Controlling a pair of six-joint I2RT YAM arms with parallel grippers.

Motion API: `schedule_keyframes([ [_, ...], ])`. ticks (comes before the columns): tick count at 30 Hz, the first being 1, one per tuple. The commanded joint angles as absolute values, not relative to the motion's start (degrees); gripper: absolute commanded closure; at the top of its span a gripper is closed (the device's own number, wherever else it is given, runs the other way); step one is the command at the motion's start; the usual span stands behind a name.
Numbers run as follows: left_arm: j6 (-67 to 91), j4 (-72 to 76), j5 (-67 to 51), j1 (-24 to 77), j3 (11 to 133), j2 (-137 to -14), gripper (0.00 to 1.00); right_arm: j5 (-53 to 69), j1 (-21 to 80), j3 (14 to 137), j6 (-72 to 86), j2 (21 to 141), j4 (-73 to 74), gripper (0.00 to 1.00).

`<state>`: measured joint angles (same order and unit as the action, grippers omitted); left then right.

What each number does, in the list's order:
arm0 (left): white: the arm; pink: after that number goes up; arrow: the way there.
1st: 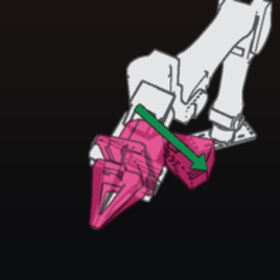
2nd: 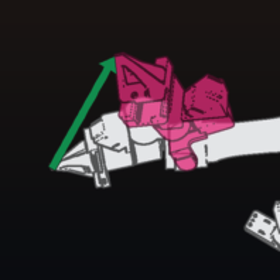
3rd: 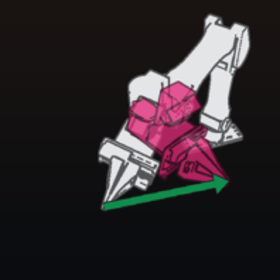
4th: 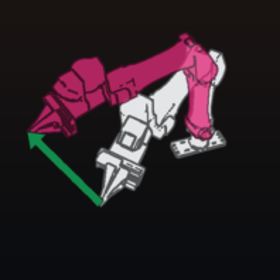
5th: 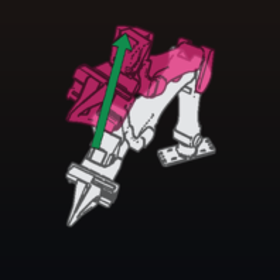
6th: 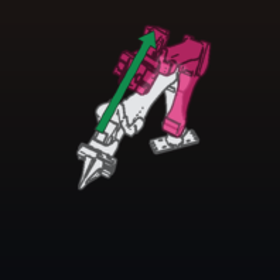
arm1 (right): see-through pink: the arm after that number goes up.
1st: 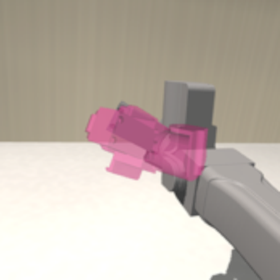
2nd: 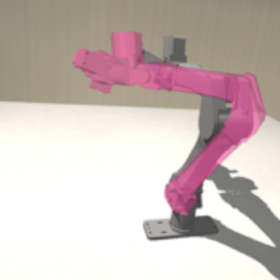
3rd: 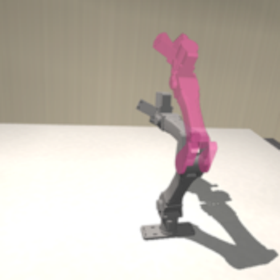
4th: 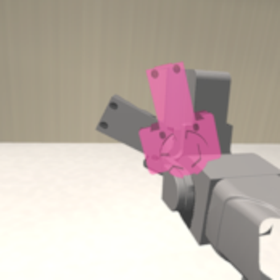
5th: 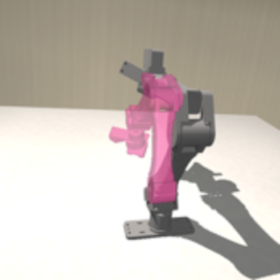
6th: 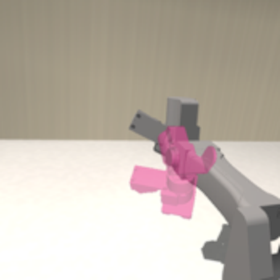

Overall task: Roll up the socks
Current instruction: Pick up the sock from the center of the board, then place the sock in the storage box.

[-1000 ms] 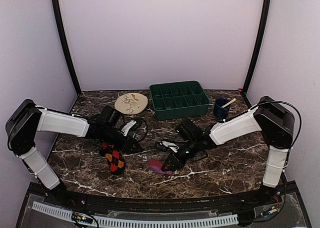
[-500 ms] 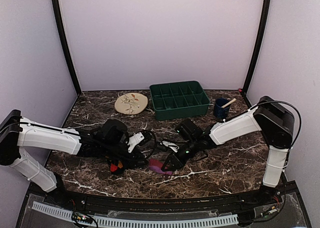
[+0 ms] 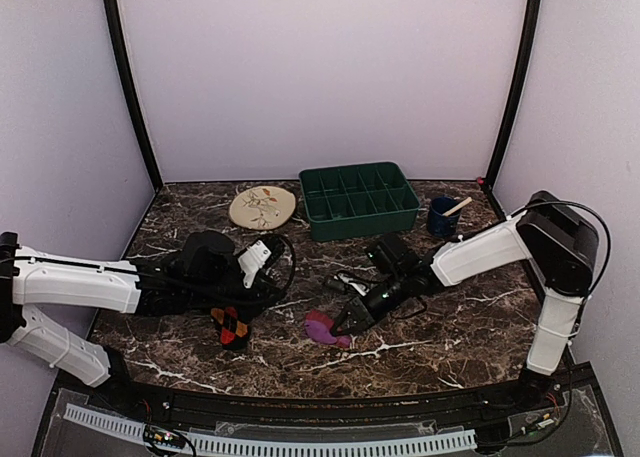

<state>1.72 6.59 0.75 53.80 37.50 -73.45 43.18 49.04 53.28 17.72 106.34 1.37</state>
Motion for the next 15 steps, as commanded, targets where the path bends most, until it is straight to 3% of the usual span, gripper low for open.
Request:
schedule_keyframes([
  [1,1.6,8.1,6.6,54.0,40.0,-74.8,0.66,45.8,47.2,52.8,23.6,103.6,-3.2,1.00],
  [10,-0.8,12.5,14.8,51.9,46.8,-79.5,0.69,44.1,41.6,58.2,28.1,100.9,-6.0,1.00],
  [15,2.5,11.4,9.6,44.4,54.7,-85.9,0.79,39.8,37.7,65.4,27.2,101.5,-2.8,1.00],
])
